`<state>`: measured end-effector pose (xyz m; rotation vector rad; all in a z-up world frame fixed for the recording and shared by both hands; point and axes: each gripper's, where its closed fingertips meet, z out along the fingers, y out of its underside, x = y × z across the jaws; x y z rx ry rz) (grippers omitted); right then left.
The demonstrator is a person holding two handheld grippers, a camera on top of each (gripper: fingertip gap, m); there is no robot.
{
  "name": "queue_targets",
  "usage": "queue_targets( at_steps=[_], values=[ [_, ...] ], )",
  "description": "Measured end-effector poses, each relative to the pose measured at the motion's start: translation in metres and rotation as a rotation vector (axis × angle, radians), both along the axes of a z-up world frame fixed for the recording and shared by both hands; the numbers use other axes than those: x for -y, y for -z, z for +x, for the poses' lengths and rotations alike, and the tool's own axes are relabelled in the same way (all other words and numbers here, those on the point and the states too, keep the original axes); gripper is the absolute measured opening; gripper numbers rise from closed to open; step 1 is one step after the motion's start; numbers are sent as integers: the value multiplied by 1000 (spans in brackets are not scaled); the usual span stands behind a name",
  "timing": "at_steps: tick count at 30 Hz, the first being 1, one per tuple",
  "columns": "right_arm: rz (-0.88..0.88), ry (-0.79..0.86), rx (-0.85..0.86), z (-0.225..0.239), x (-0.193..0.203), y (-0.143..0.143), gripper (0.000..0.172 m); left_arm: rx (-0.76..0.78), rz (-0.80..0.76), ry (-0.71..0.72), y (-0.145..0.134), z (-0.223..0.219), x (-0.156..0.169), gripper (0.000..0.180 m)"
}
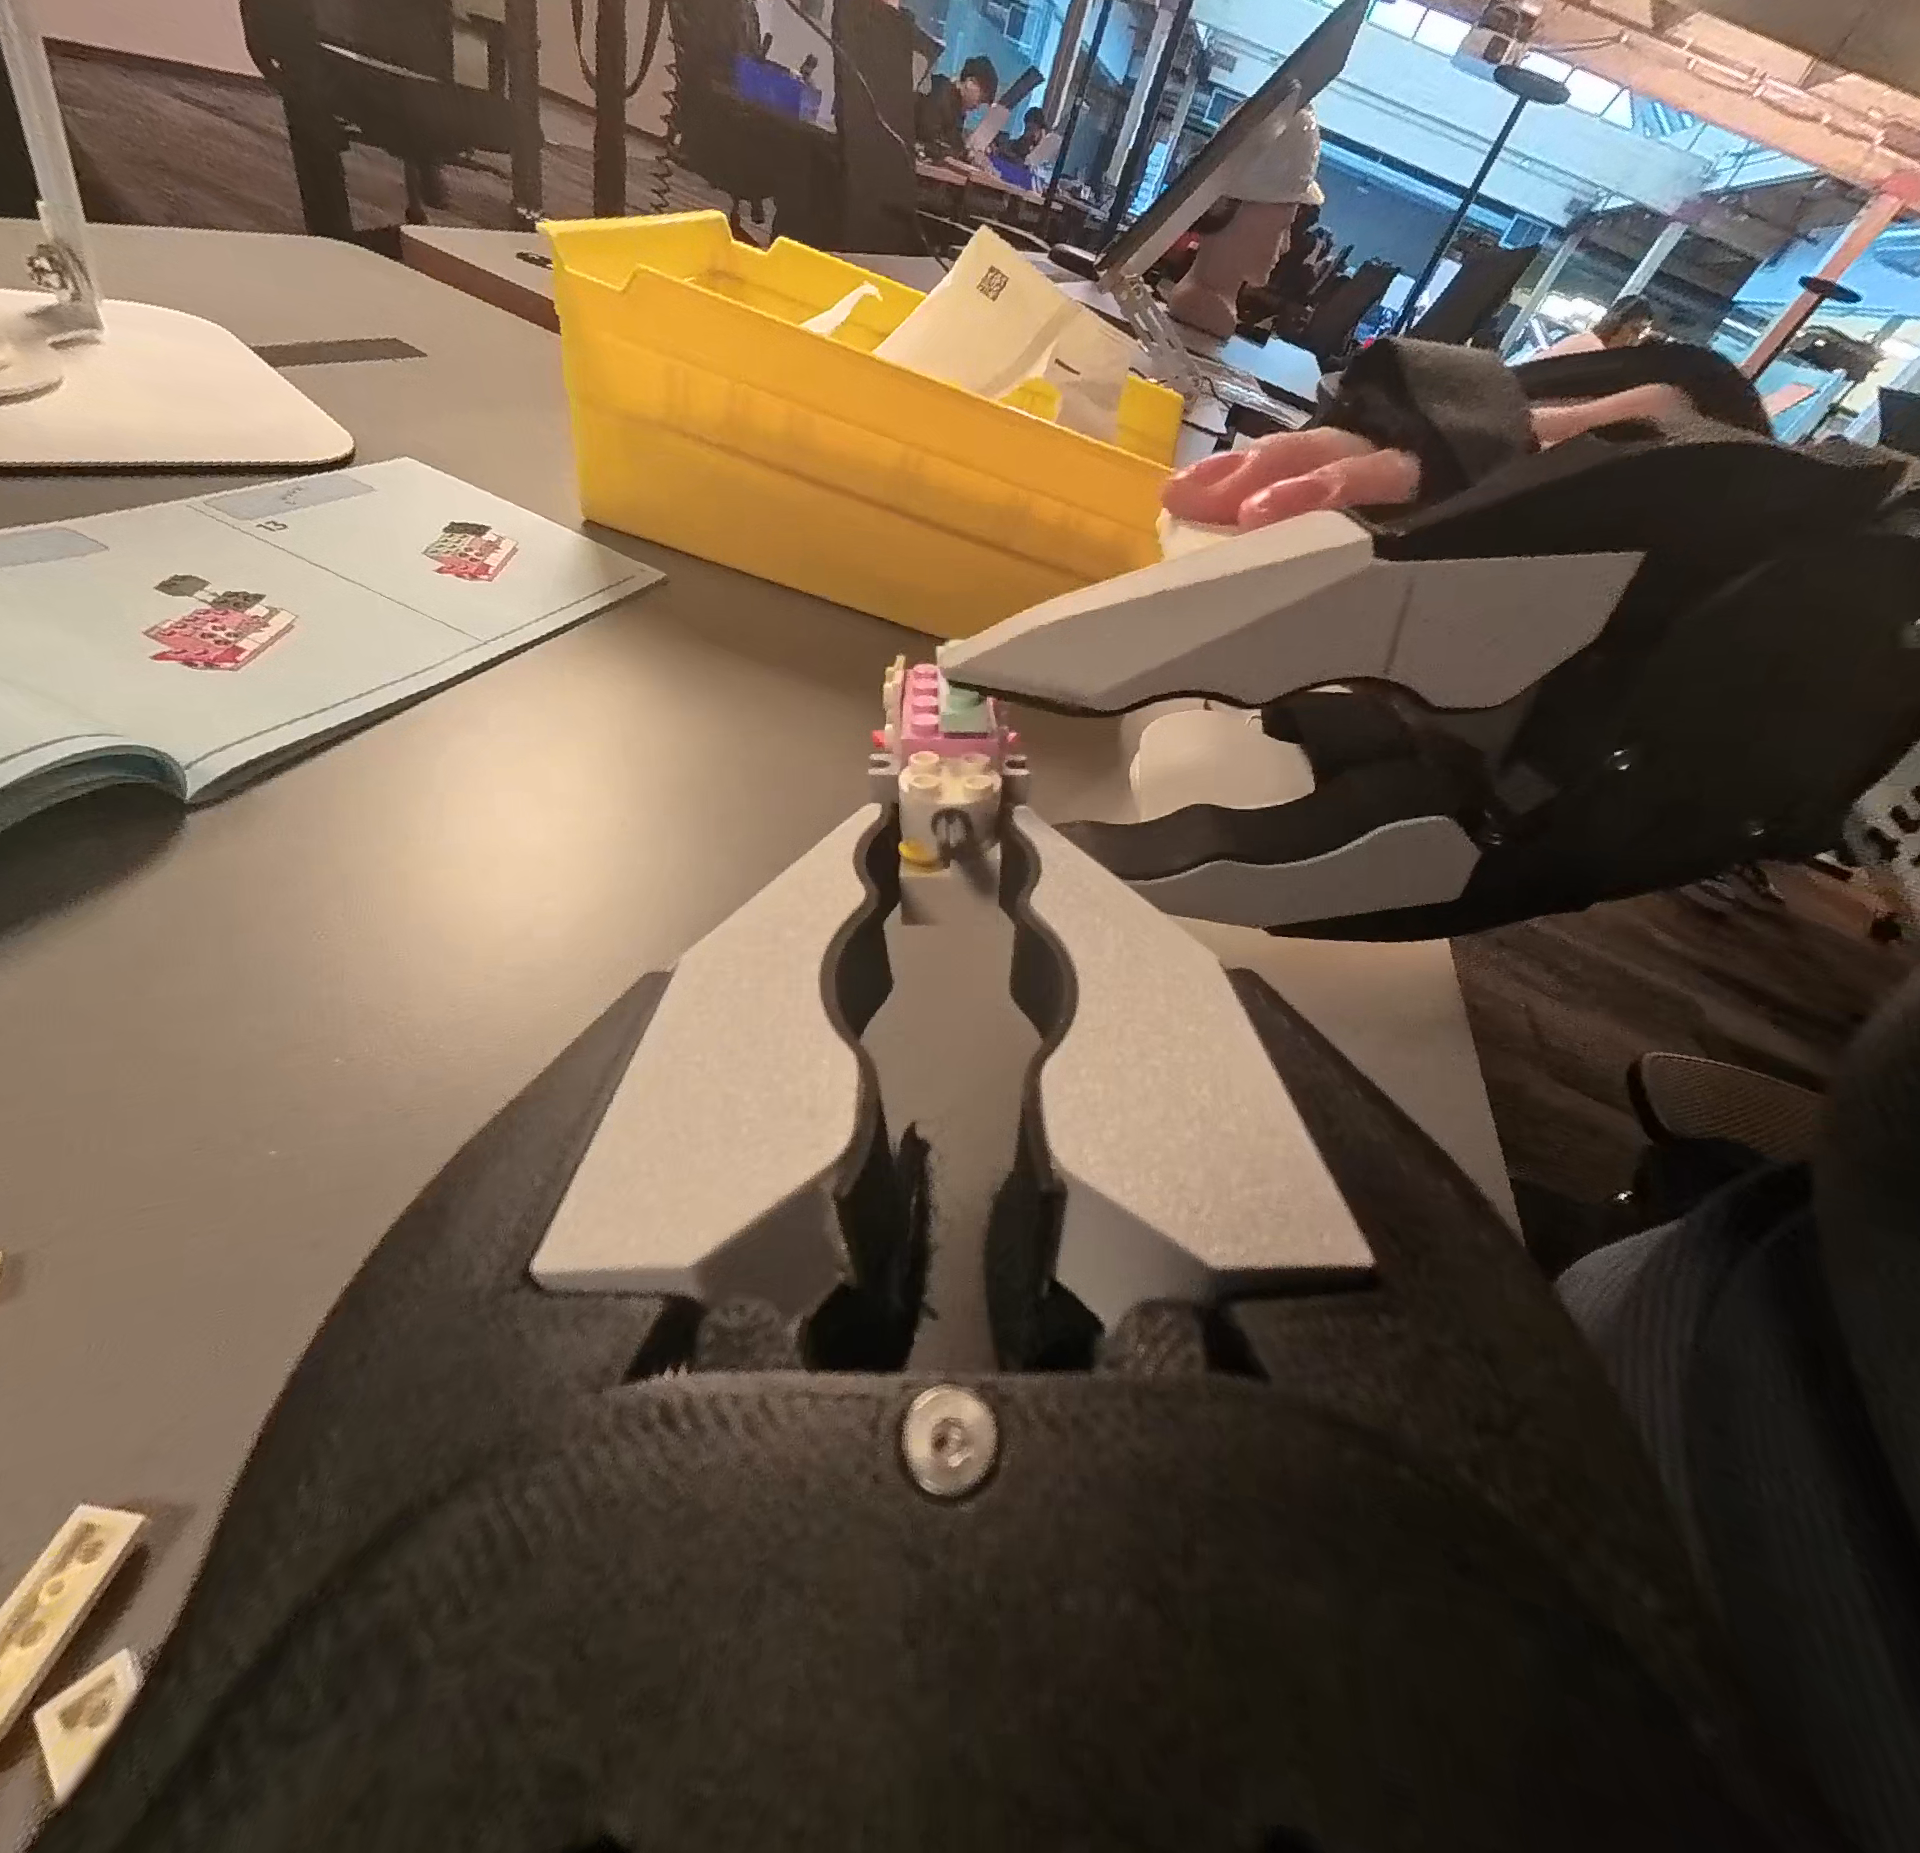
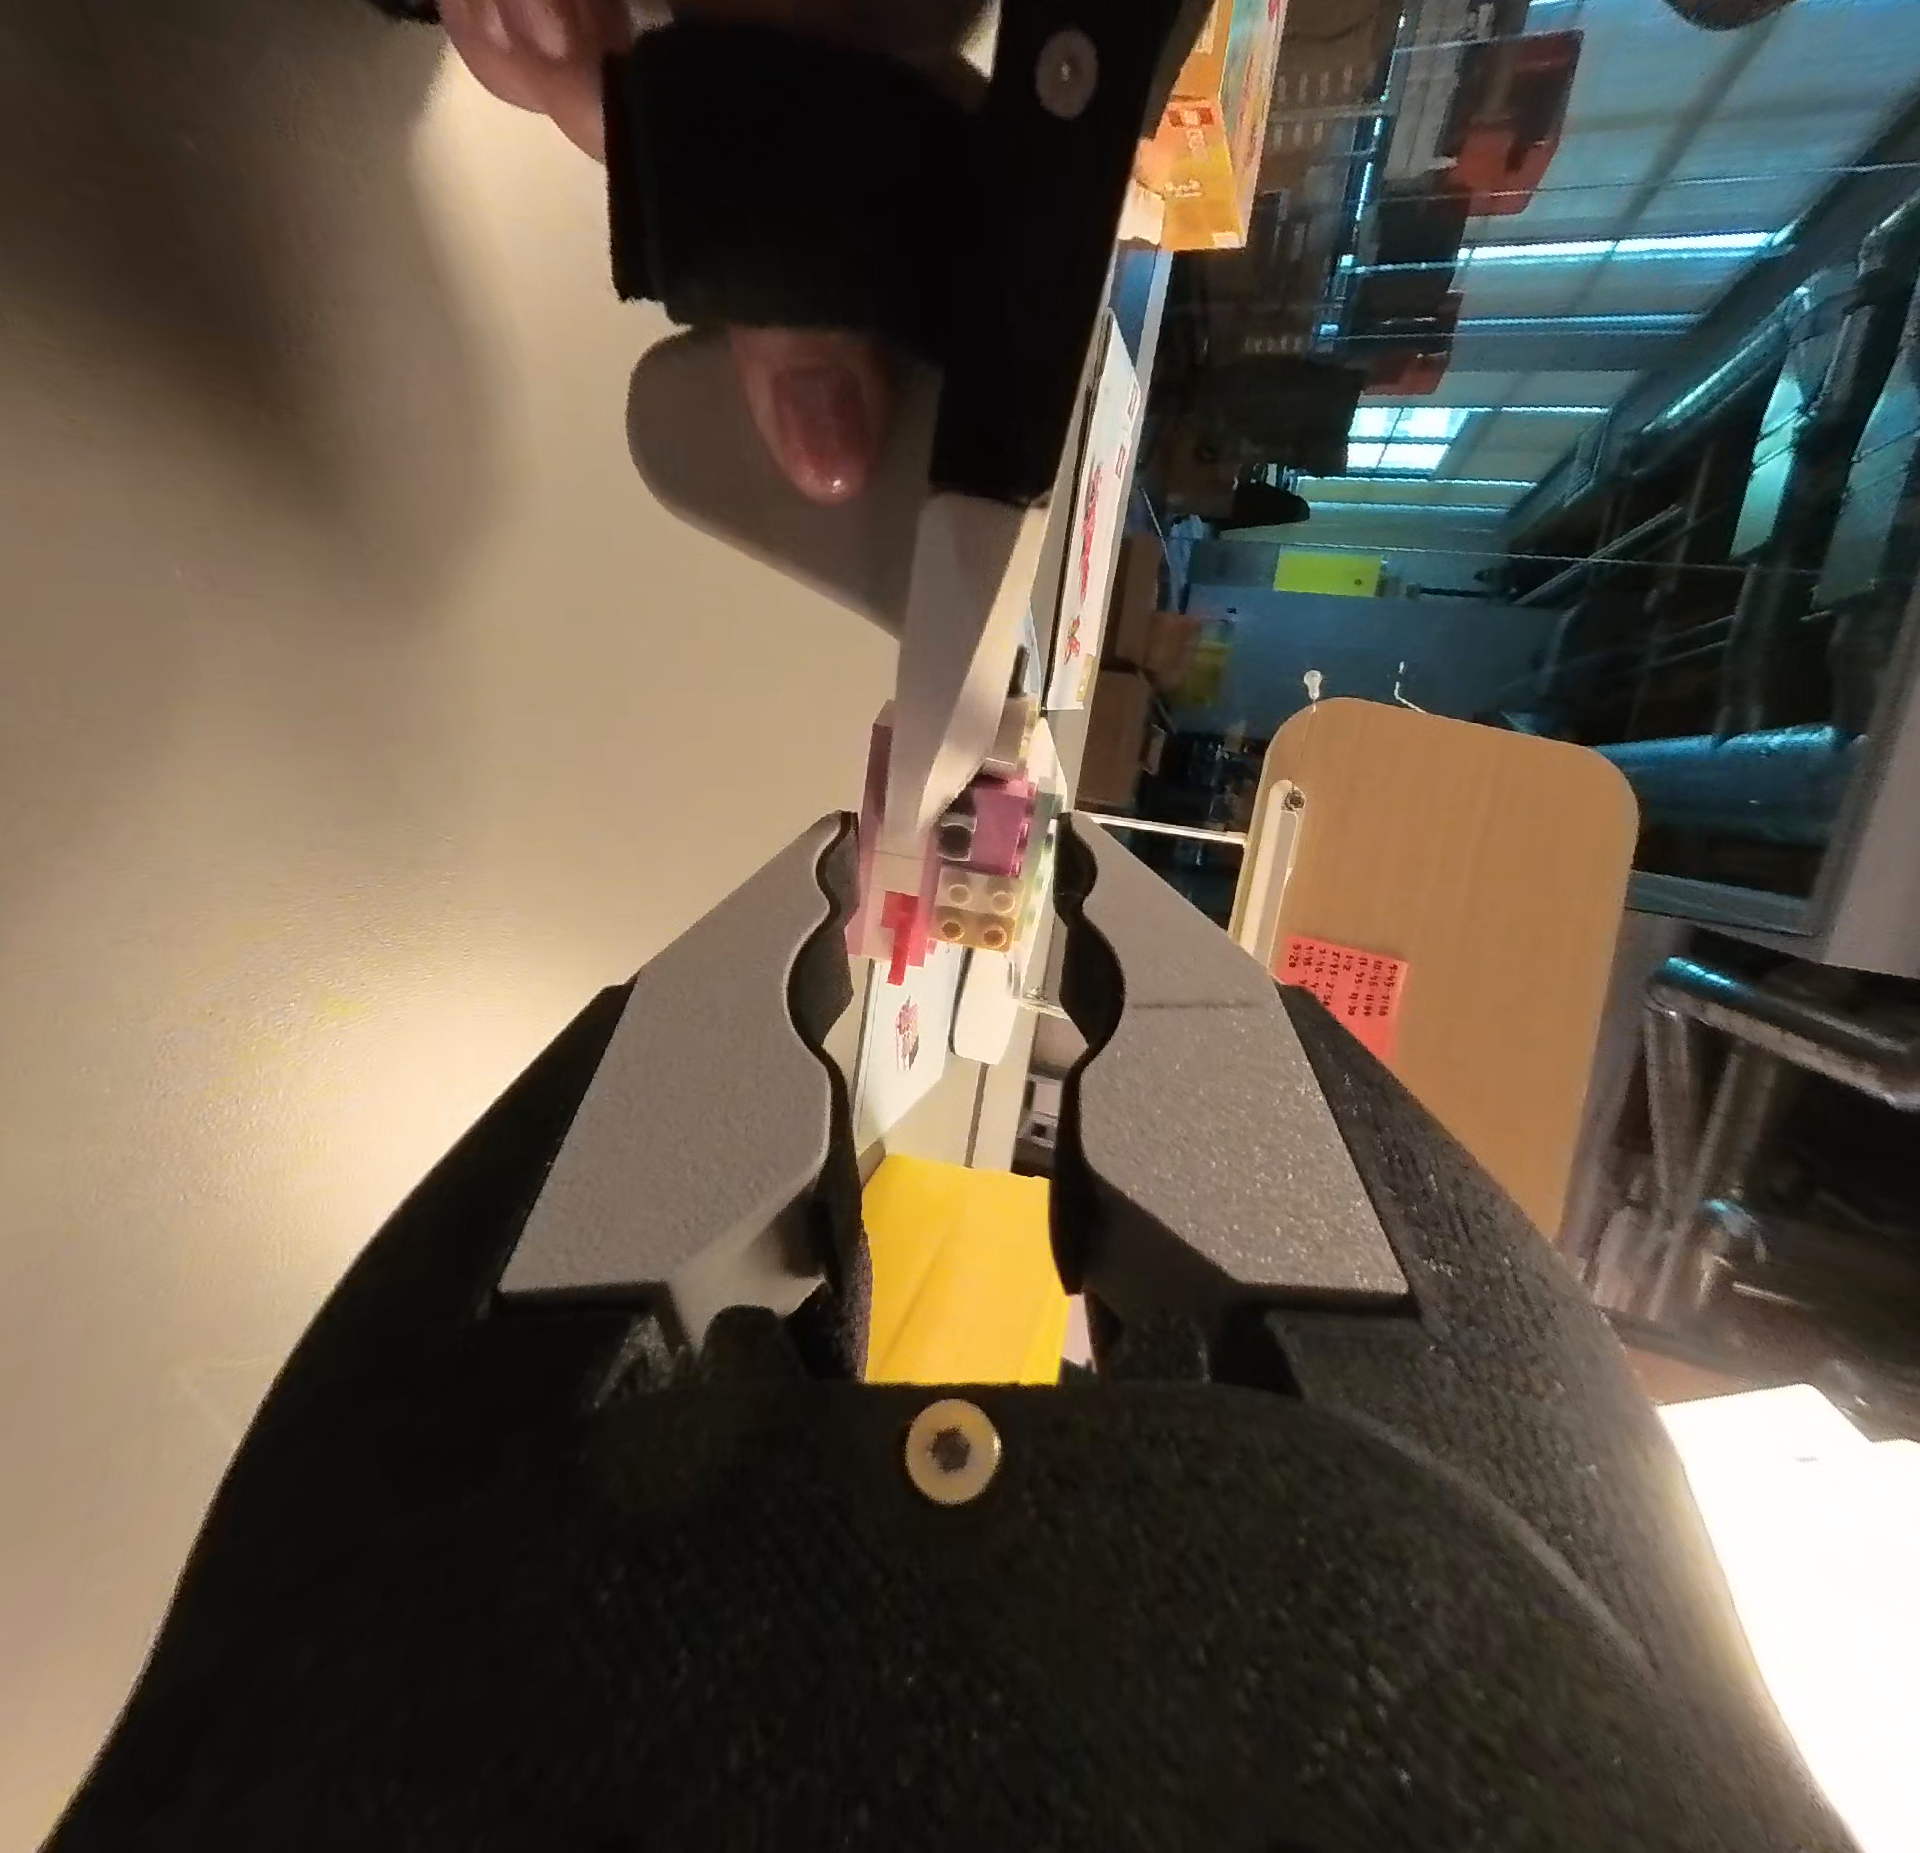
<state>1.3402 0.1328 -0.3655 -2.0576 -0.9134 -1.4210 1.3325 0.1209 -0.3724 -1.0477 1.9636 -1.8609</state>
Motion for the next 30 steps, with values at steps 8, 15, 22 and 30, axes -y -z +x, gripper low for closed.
queue_targets(
  at_steps=[8,15,22,30],
  values=[
    [-1,-19,25,1,-1,-2,34,12,5,-16,-1,0,-1,16],
    [13,-49,70,2,-2,-4,33,30,4,-25,-4,0,-2,15],
    [64,-63,-50,0,-2,-3,34,16,-11,-4,-2,0,0,16],
    [87,-74,-88,1,0,-5,45,3,-49,-2,-5,0,-3,16]
  ],
)
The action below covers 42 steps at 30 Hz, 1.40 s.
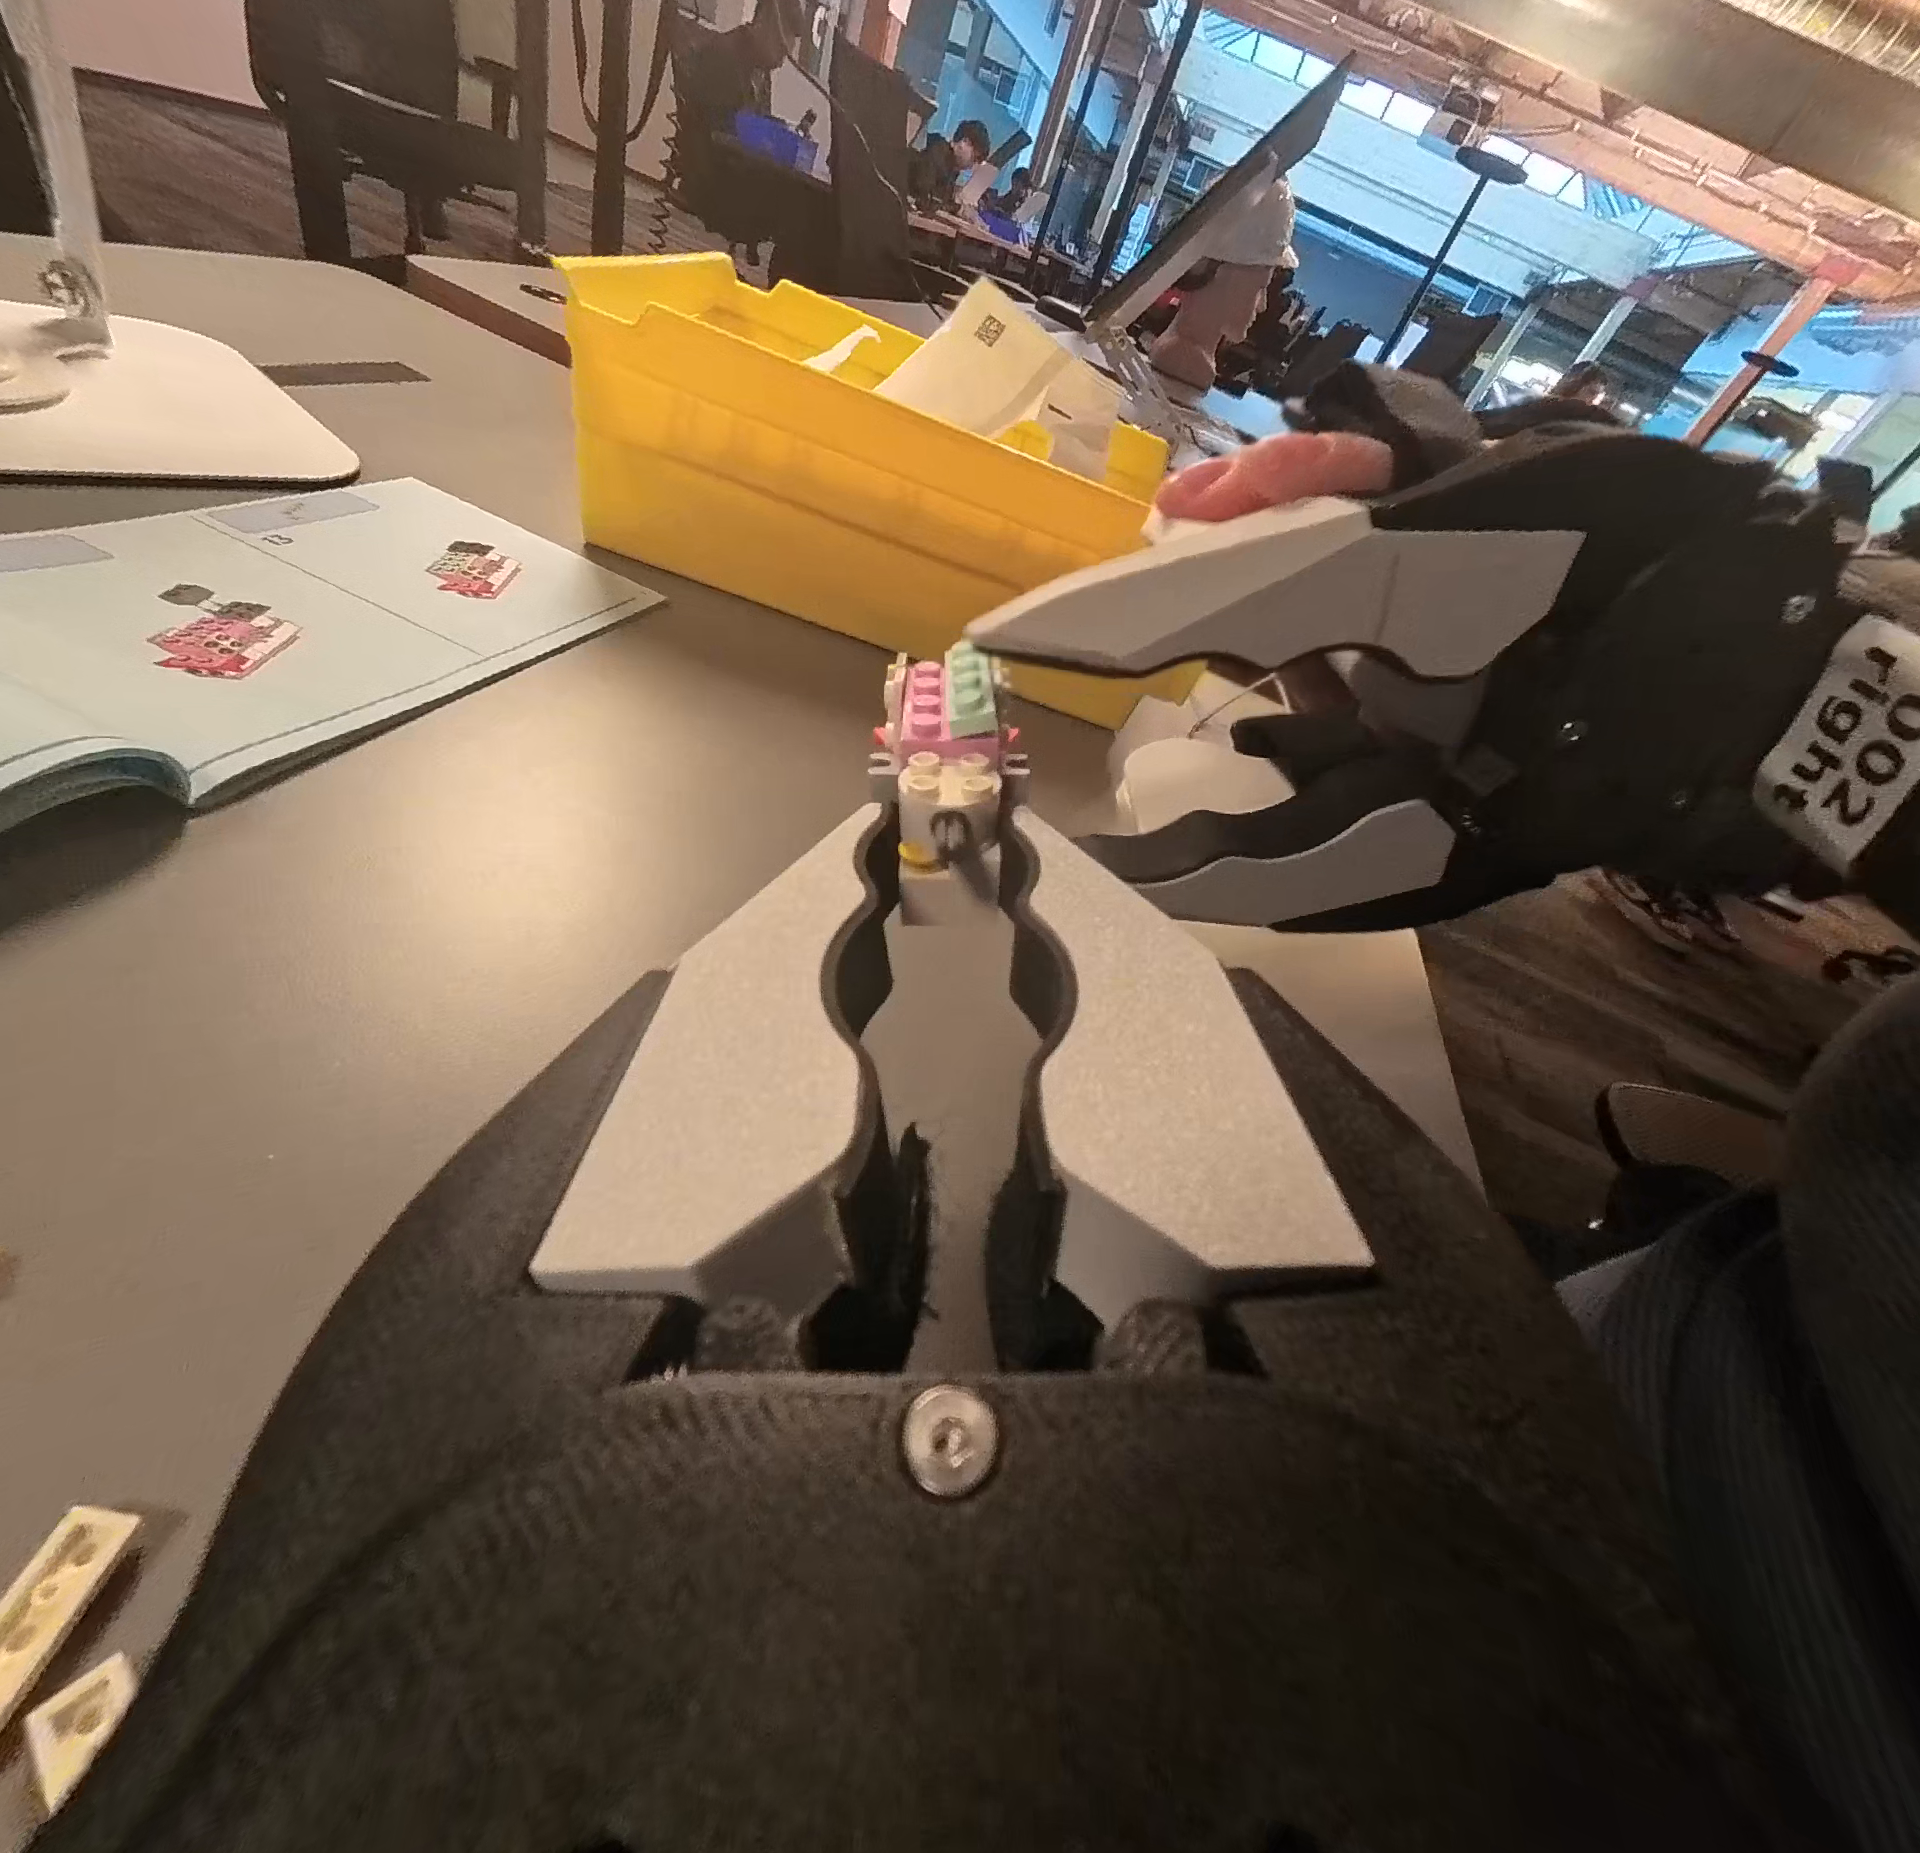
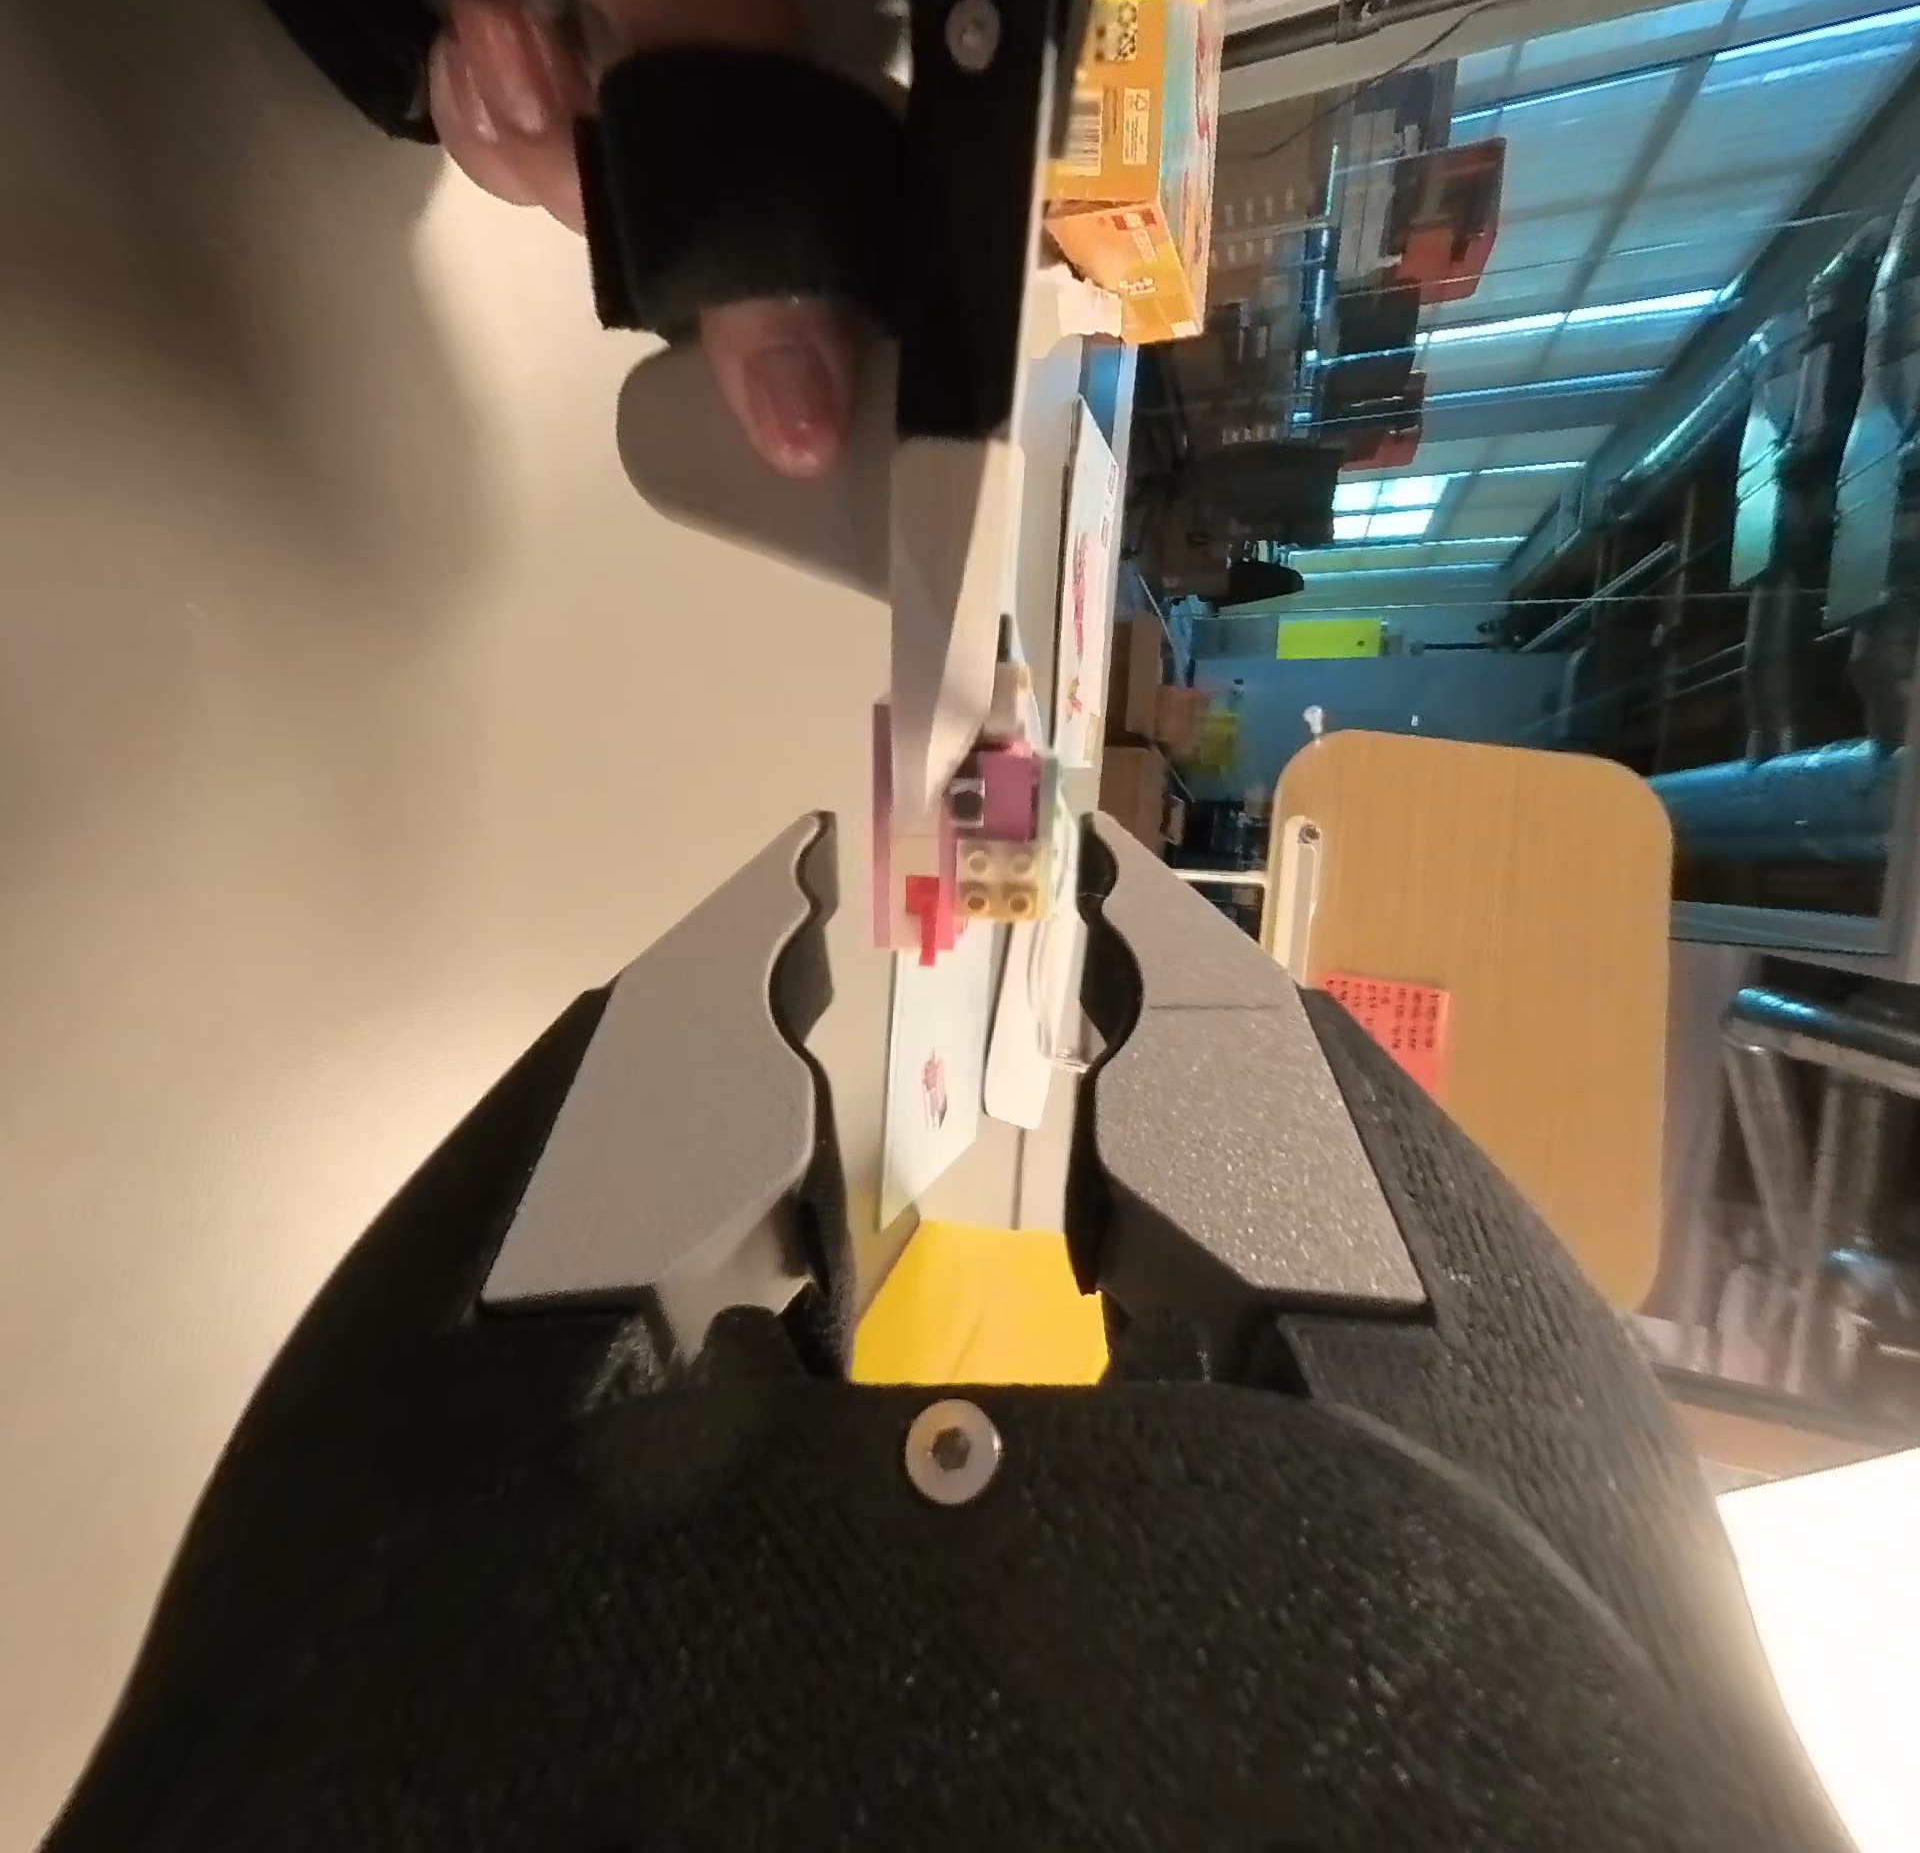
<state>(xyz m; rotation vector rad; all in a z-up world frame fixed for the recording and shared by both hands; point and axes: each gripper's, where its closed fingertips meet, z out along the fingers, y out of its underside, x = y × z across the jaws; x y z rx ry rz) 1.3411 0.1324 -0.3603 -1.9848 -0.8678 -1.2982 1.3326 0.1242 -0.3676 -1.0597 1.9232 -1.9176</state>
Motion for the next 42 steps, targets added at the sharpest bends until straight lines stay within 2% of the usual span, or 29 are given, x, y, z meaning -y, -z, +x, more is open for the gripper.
queue_targets(
  at_steps=[5,10,20,28,30,33,36,38,42],
  values=[
    [-16,6,-29,5,3,1,58,1,-5,14,0,-1,1,16],
    [-48,2,71,6,1,1,37,-2,-17,37,-1,-4,6,16],
    [-86,-1,166,6,1,0,35,-1,1,31,0,-4,6,15],
    [-6,-27,40,-1,-1,-5,37,24,-21,57,-5,-6,6,15],
    [15,-48,15,-5,-1,-9,47,42,-35,74,-10,-8,4,15],
    [73,-133,-80,-18,3,-19,59,80,-86,152,-23,-17,3,16],
    [138,-164,-232,-24,10,-31,59,101,-129,226,-33,-26,1,16],
    [139,-176,-236,-26,11,-35,58,106,-122,245,-33,-28,3,16],
    [135,-299,-313,-48,12,-38,62,132,-114,317,-34,-39,12,16]
  ],
)
